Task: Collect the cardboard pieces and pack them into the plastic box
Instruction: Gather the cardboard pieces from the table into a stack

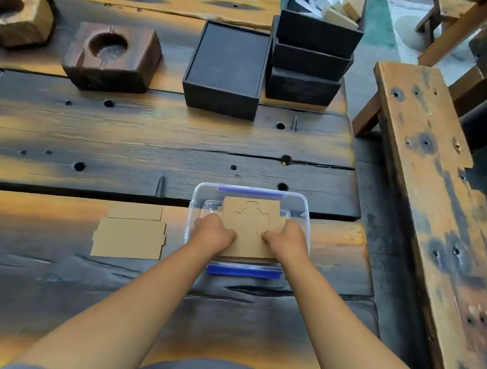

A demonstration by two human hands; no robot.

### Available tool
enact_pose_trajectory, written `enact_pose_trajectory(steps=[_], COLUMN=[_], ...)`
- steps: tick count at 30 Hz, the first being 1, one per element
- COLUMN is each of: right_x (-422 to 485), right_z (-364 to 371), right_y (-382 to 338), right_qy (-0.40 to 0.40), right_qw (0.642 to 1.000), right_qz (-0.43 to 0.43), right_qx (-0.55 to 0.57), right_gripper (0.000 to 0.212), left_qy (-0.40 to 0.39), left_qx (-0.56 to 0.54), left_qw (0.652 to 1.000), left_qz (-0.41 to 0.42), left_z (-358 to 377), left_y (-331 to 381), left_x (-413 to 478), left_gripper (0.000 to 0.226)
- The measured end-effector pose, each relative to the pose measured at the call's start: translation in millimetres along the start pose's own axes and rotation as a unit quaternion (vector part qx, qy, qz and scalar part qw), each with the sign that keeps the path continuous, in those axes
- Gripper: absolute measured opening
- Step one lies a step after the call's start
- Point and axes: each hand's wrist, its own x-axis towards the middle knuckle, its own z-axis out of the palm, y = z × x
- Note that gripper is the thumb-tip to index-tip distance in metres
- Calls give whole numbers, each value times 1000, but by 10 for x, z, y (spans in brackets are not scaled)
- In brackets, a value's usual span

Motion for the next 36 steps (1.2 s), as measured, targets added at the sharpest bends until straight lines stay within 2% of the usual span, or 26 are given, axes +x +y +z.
enact_pose_trajectory(steps=[6,13,19,22,25,28,31,34,36], right_x=[142,236,214,197,143,38,-126,-346,-507], right_z=[105,178,174,152,120,102,152,265,358], right_y=[61,66,71,50,18,-13,-75,-196,-315], right_qy=[-21,-22,-19,-18,-17,-6,13,64,99], right_qw=[998,992,993,993,995,994,992,984,976], right_qz=[25,35,41,38,32,12,-28,-72,-94], right_qx=[-54,-120,-112,-107,-96,-110,-121,-152,-168], right_gripper=[37,38,41,39,54,61,61,62,67], left_qy=[-5,-4,17,21,21,16,33,61,67], left_qx=[-20,20,32,33,24,20,-5,-44,-74], left_qw=[1000,1000,999,999,999,1000,998,992,989], left_qz=[-20,-22,-14,-11,-5,10,60,103,113], left_z=[75,122,152,142,98,6,-179,-425,-602], left_y=[-65,-83,-98,-76,-60,-57,-88,-188,-318], left_x=[138,261,233,189,111,8,-121,-223,-241], left_gripper=[45,45,38,42,49,49,52,31,31])
